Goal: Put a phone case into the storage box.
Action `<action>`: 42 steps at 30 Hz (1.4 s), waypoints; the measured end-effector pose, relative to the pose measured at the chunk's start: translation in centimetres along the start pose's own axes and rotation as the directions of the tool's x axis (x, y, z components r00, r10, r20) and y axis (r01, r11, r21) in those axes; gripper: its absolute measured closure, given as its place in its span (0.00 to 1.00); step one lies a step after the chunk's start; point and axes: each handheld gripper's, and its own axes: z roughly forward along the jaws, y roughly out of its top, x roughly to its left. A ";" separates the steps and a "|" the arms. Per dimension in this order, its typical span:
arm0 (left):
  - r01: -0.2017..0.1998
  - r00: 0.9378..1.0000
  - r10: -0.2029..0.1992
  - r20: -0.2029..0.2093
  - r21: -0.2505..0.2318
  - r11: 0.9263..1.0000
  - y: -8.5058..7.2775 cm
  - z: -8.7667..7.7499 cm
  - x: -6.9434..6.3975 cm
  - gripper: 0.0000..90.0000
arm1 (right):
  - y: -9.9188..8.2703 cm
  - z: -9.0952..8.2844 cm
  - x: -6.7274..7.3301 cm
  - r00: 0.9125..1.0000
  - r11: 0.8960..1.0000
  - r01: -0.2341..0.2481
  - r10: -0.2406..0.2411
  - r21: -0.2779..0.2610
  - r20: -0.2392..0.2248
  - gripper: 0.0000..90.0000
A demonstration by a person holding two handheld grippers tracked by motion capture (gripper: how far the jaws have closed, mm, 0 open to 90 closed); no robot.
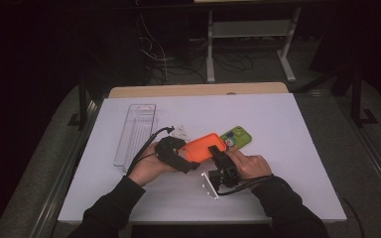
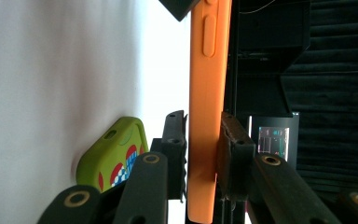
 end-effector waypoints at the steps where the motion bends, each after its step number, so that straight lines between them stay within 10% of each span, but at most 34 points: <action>1: -0.001 1.000 0.001 -0.001 0.001 1.000 0.0 0.0 0.0 0.17 | 0.0 0.0 0.0 1.000 1.000 0.002 -0.002 0.000 0.002 0.83; 24: -0.021 1.000 0.021 0.009 -0.047 0.999 -0.3 -1.0 0.4 0.01 | -0.5 -0.3 -0.5 1.000 1.000 0.012 -0.012 0.027 0.003 0.87; 42: -0.008 1.000 0.008 -0.007 -0.059 0.998 -0.8 -1.5 0.8 0.00 | -2.5 -0.5 -1.5 0.990 0.989 -0.134 0.136 0.059 -0.036 0.87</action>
